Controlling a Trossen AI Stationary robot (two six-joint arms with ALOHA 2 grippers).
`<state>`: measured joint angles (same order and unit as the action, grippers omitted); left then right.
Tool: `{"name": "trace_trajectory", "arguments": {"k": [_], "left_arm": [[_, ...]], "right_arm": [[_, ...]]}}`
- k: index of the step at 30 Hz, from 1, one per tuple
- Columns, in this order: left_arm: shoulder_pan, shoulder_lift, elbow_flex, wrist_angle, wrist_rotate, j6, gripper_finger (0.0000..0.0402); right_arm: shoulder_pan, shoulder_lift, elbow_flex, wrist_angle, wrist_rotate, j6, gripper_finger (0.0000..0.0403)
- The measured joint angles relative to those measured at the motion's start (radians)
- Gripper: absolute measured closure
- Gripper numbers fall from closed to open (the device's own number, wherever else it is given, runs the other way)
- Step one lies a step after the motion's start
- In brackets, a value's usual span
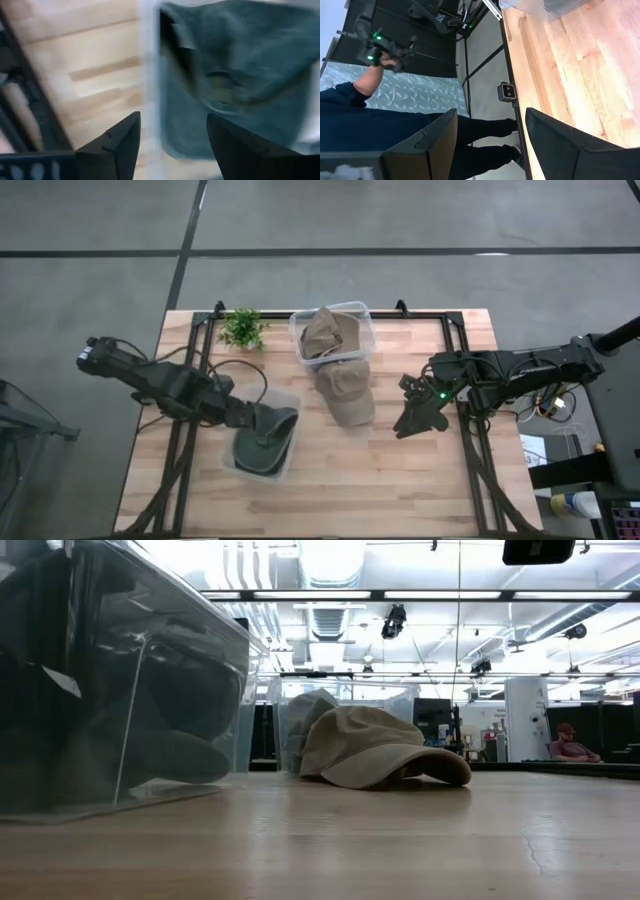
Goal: Pick & Place hat
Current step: Put the brown cap into the top transparent container
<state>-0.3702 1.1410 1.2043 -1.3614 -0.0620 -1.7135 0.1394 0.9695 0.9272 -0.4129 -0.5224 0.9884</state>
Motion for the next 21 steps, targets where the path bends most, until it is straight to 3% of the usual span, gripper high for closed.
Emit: {"name": "trace_trajectory", "arguments": {"k": [3, 6, 9, 13, 17, 21], "left_arm": [[0.000, -0.003, 0.087, 0.055, -0.030, -0.008, 0.0178], [-0.010, 0.005, 0.179, 0.210, -0.158, 0.044, 0.0178], [-0.020, 0.024, 0.251, 0.433, -0.285, 0.188, 0.0178], [-0.020, 0.056, 0.333, 0.641, -0.381, 0.391, 0.0178], [-0.018, 0.079, 0.374, 0.801, -0.412, 0.576, 0.0178], [-0.018, 0.084, 0.383, 0.831, -0.400, 0.693, 0.0178]], "right_arm": [[0.000, 0.000, 0.000, 0.000, 0.000, 0.003, 0.0174], [0.000, 0.000, 0.000, 0.000, 0.000, 0.000, 0.0174], [0.000, 0.000, 0.000, 0.000, 0.000, 0.003, 0.0174], [0.000, 0.000, 0.000, 0.000, 0.000, -0.001, 0.0174], [0.000, 0.000, 0.000, 0.000, 0.000, 0.002, 0.0174], [0.000, 0.000, 0.000, 0.000, 0.000, 0.003, 0.0174]]}}
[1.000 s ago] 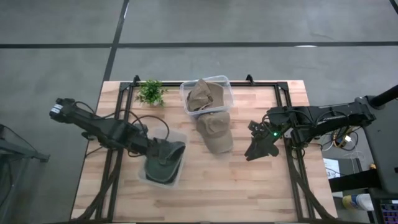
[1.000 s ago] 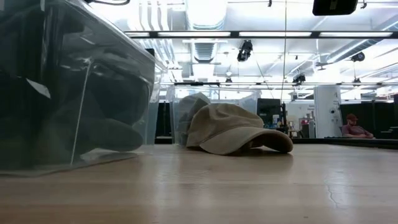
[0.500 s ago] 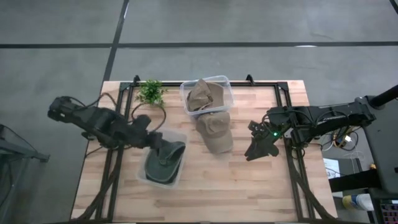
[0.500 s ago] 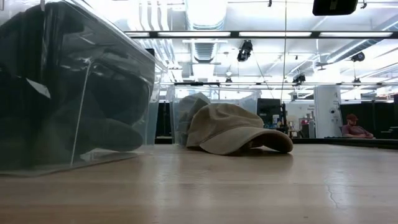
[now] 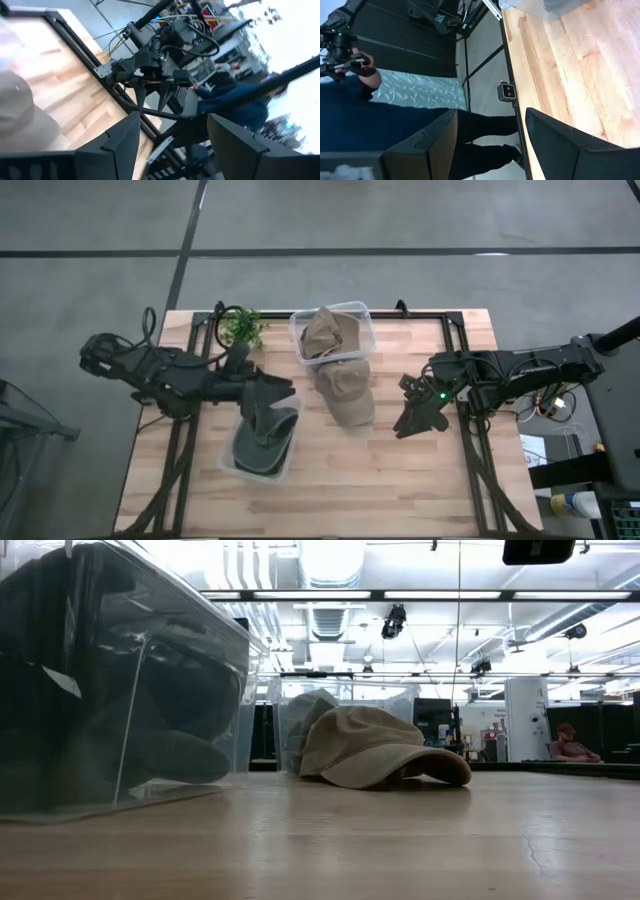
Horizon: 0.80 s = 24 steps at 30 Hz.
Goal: Pick & Place hat
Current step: Put the brown cap into the top transparent container
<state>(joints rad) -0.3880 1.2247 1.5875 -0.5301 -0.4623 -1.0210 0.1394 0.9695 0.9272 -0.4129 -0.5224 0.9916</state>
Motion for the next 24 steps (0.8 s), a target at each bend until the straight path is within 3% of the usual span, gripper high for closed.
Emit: {"name": "trace_trajectory", "arguments": {"k": [6, 8, 13, 15, 24], "left_arm": [[0.000, -0.027, 0.000, -0.001, 0.022, 0.139, 0.0178], [0.000, -0.036, -0.003, -0.004, 0.032, 0.174, 0.0178], [0.000, -0.058, -0.004, -0.018, 0.054, 0.258, 0.0178], [0.000, -0.069, -0.004, -0.033, 0.054, 0.266, 0.0178], [0.000, -0.107, -0.004, -0.100, 0.032, 0.266, 0.0177]], "right_arm": [[0.000, 0.000, 0.000, 0.001, 0.004, -0.001, 0.0174], [0.000, 0.000, 0.000, 0.018, 0.085, 0.026, 0.0174], [0.000, 0.045, 0.000, 0.163, 0.219, 0.414, 0.0174], [0.000, 0.079, 0.002, 0.217, 0.250, 0.483, 0.0174], [0.013, 0.282, -0.001, 0.289, 0.220, 0.543, 0.0174]]}}
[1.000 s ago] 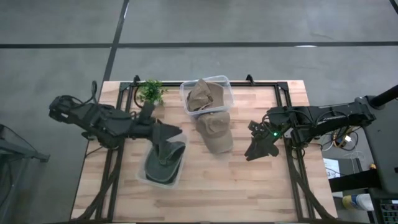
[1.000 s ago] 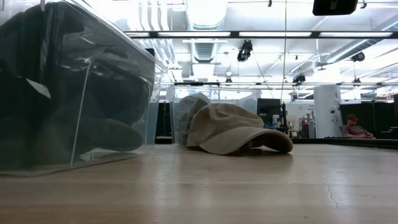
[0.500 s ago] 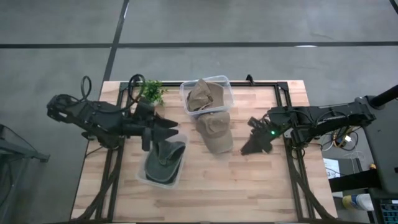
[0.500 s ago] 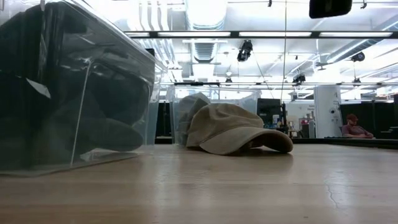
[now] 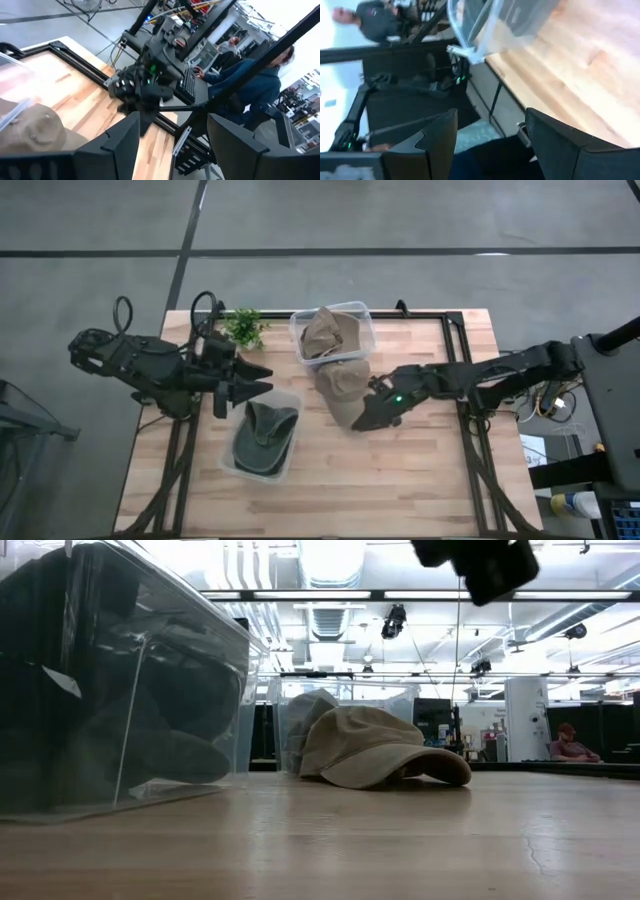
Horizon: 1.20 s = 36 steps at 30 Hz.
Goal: Pick & Place hat
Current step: Put the brown cap into the top transparent container
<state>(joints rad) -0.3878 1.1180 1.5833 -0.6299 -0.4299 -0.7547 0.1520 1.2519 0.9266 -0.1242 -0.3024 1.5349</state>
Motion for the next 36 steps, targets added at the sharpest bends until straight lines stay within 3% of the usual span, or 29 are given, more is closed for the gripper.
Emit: {"name": "trace_trajectory", "arguments": {"k": [2, 4, 8, 13, 18, 23, 29, 36], "left_arm": [[0.000, -0.006, 0.000, 0.000, -0.010, 0.000, 0.0177], [0.000, -0.015, 0.000, -0.004, -0.012, 0.002, 0.0177], [0.000, -0.044, 0.000, -0.010, -0.013, 0.055, 0.0177], [0.000, -0.087, 0.000, -0.010, -0.014, 0.130, 0.0177], [0.000, -0.124, 0.000, -0.010, -0.014, 0.250, 0.0177], [0.000, -0.141, 0.000, -0.010, -0.014, 0.328, 0.0177], [0.000, -0.153, 0.000, -0.008, -0.014, 0.386, 0.0177], [0.000, -0.152, 0.000, -0.007, -0.014, 0.422, 0.0177]], "right_arm": [[0.013, 0.027, 0.001, 0.029, -0.011, -0.005, 0.0177], [0.050, 0.039, 0.000, 0.035, 0.068, -0.012, 0.0183], [0.166, 0.042, 0.000, 0.048, 0.419, 0.042, 0.0193], [0.321, 0.089, 0.001, 0.029, 0.902, 0.238, 0.0195], [0.427, 0.245, 0.001, 0.052, 1.188, 0.534, 0.0195], [0.464, 0.454, 0.023, 0.068, 1.268, 0.807, 0.0195], [0.437, 0.621, 0.096, 0.075, 1.271, 0.833, 0.0196], [0.424, 0.644, 0.112, -0.080, 1.240, 0.831, 0.0196]]}}
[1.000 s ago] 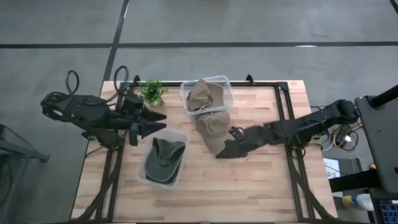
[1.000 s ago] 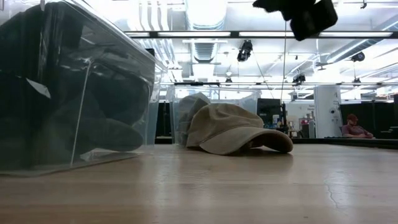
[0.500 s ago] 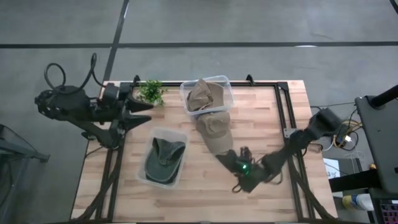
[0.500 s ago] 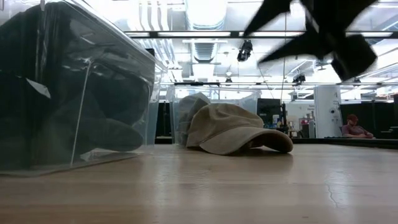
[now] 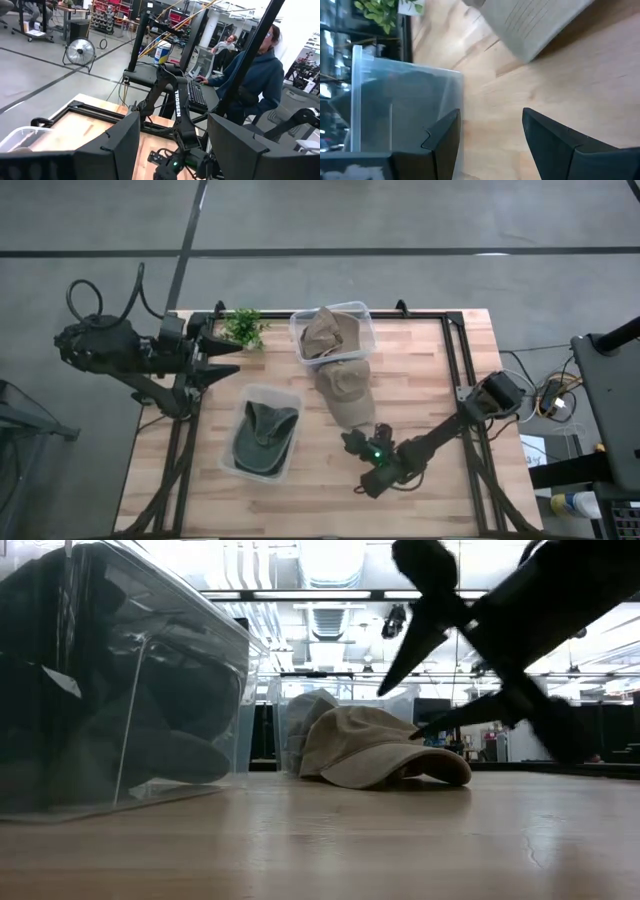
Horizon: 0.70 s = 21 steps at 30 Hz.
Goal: Pick & Place hat
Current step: Put the brown cap into the top transparent container
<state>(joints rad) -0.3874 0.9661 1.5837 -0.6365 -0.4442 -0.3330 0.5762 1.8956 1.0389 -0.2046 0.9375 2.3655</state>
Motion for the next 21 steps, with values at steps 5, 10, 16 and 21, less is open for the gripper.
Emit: {"name": "trace_trajectory", "arguments": {"k": [5, 10, 16, 21], "left_arm": [[0.000, 0.001, 0.000, 0.006, 0.000, 0.020, 0.0177], [0.000, 0.009, 0.000, 0.005, 0.001, 0.027, 0.0177], [0.000, 0.014, 0.000, 0.008, 0.001, 0.027, 0.0177], [0.000, 0.013, 0.002, 0.020, 0.001, 0.029, 0.0177]], "right_arm": [[-0.006, -0.049, -0.008, -0.172, -0.018, -0.008, 0.0196], [-0.066, -0.061, -0.034, -0.198, -0.019, -0.017, 0.0196], [-0.091, -0.061, -0.048, -0.161, -0.041, -0.022, 0.0196], [-0.033, -0.061, -0.039, -0.129, -0.106, -0.016, 0.0196]]}}
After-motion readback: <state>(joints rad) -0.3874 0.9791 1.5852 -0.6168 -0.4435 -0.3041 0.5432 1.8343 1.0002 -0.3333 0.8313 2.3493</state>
